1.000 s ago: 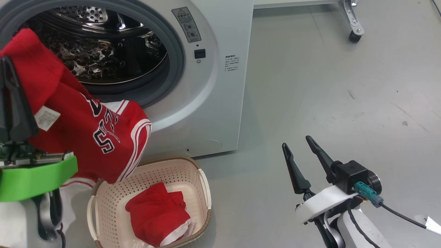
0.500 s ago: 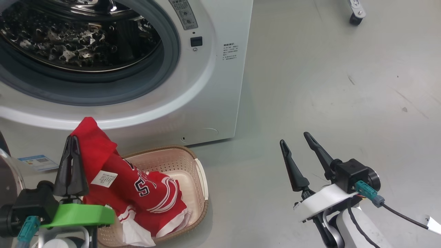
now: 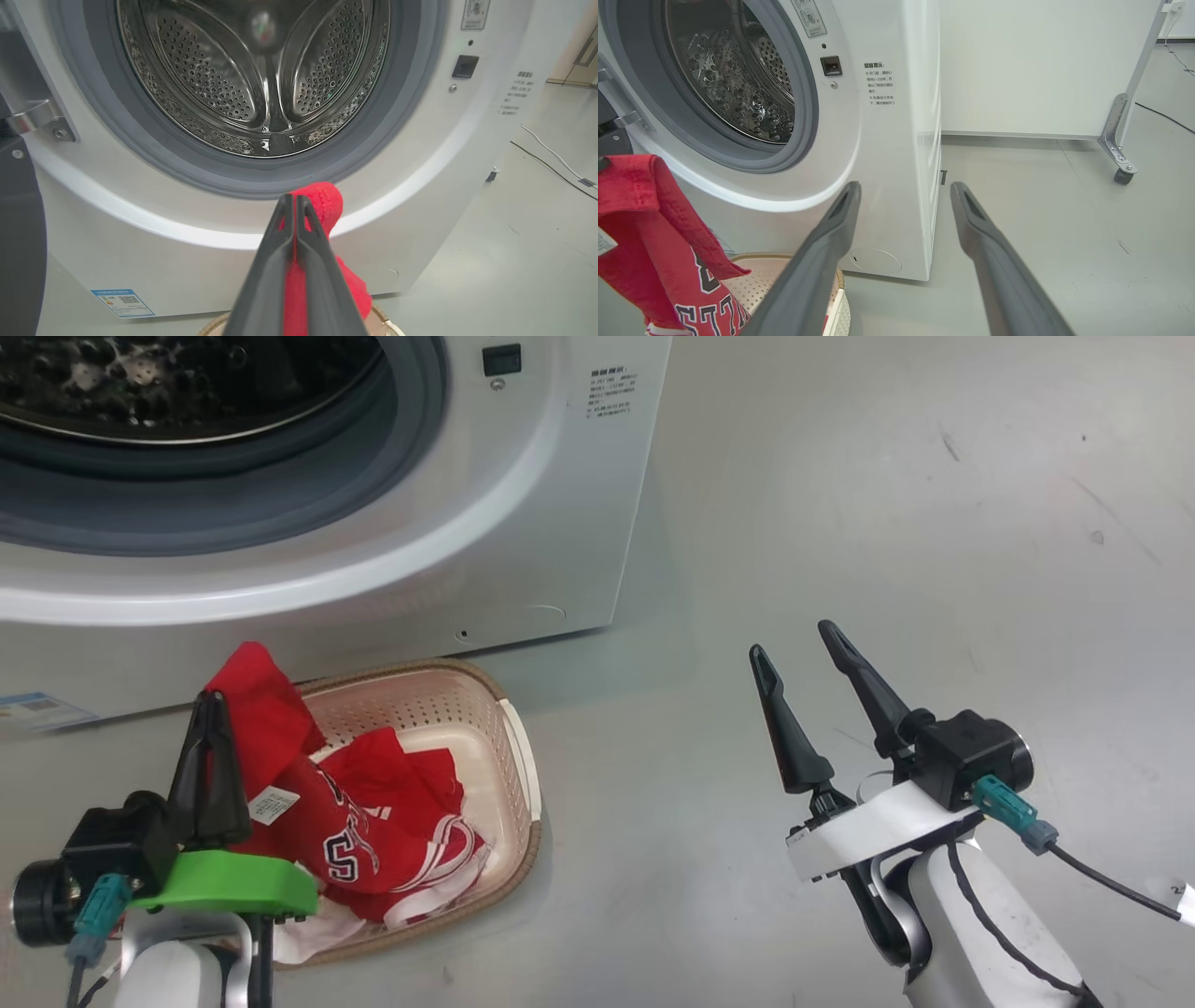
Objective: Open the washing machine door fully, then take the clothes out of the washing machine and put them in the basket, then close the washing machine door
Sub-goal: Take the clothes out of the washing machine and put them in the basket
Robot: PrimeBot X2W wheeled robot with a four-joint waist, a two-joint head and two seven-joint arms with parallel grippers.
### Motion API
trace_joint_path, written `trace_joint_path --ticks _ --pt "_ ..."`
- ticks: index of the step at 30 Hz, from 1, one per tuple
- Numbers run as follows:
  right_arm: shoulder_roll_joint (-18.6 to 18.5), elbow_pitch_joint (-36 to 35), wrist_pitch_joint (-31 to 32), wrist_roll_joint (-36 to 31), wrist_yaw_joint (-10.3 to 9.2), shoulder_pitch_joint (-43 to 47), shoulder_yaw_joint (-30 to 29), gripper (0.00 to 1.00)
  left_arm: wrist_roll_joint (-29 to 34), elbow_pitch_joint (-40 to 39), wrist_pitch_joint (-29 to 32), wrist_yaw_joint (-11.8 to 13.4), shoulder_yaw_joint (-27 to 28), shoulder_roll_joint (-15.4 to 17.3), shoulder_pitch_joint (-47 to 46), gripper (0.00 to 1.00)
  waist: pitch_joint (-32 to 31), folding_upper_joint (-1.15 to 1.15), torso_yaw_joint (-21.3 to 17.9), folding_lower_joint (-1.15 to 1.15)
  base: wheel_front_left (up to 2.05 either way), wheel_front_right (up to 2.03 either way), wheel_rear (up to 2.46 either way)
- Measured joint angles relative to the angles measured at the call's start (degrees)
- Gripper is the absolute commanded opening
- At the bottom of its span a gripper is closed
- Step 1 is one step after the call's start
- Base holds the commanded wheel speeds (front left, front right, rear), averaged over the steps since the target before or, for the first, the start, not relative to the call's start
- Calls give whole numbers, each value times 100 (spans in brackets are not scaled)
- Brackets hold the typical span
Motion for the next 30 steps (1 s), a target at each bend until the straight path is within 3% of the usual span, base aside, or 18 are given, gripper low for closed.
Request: trace_joint_path --ticks 17,30 --pt "-5 -343 -1 90 -60 -709 197 100 60 1971 179 -413 -396 123 -1299 0 1368 0 -141 1 0 0 0" --pt "-10 -436 -1 145 -219 -1015 214 100 194 3233 183 -517 -485 213 -2177 0 2239 0 -239 1 0 0 0"
